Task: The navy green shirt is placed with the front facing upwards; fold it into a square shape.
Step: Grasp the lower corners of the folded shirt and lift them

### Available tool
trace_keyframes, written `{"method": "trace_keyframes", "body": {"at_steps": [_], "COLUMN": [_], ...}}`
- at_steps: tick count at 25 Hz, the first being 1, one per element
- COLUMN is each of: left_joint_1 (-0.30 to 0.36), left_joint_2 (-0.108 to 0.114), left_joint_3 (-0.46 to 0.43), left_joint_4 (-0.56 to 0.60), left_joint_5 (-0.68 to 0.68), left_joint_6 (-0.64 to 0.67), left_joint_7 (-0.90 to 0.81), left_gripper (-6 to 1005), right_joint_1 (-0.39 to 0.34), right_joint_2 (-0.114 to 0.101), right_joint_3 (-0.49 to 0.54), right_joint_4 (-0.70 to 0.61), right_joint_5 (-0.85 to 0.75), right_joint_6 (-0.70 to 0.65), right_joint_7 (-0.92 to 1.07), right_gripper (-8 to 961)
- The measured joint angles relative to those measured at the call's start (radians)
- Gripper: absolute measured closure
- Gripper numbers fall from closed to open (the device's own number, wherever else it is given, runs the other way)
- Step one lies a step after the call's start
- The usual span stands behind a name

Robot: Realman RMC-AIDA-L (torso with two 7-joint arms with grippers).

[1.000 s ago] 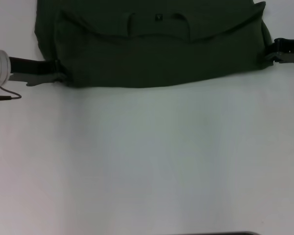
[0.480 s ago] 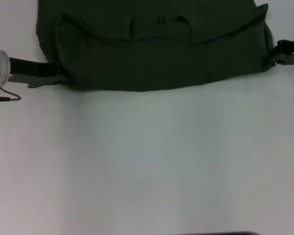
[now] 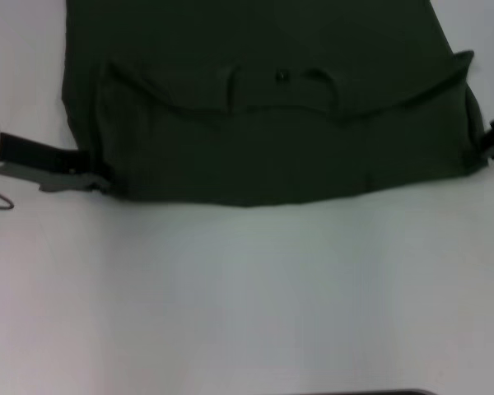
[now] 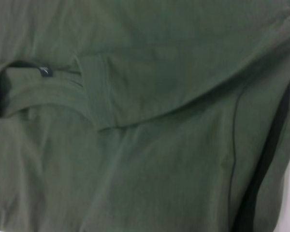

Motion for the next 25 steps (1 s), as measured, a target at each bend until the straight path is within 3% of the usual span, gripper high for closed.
{"method": "trace_keyframes", "body": {"at_steps": [8, 17, 25], "left_joint_1": [0.022, 0.041, 0.066], "left_joint_2": [0.001, -0.008, -0.021], "left_joint_3": [0.0, 0.001, 0.008], "left_joint_4": [0.032, 0.036, 0.07], "left_joint_5": [0.059, 0.151, 0.218], "left_joint_6": [0.152, 0.263, 0.369], "left_joint_7": [-0.003, -0.009, -0.01], "left_gripper": [968, 968, 968], "right_joint_1": [-0.026, -0.031, -0.043], "right_joint_2": [-0.01, 0.002, 0.027], "right_joint_3": [-0.002, -0.018, -0.057], "right_joint_4": [-0.003, -0.003, -0.012], "right_joint_5": [-0.069, -0.133, -0.181], "right_joint_6": [-0.142, -0.253, -0.349], "right_joint_7": [-0.019, -0.04, -0.044], "right_gripper": [918, 919, 919]}}
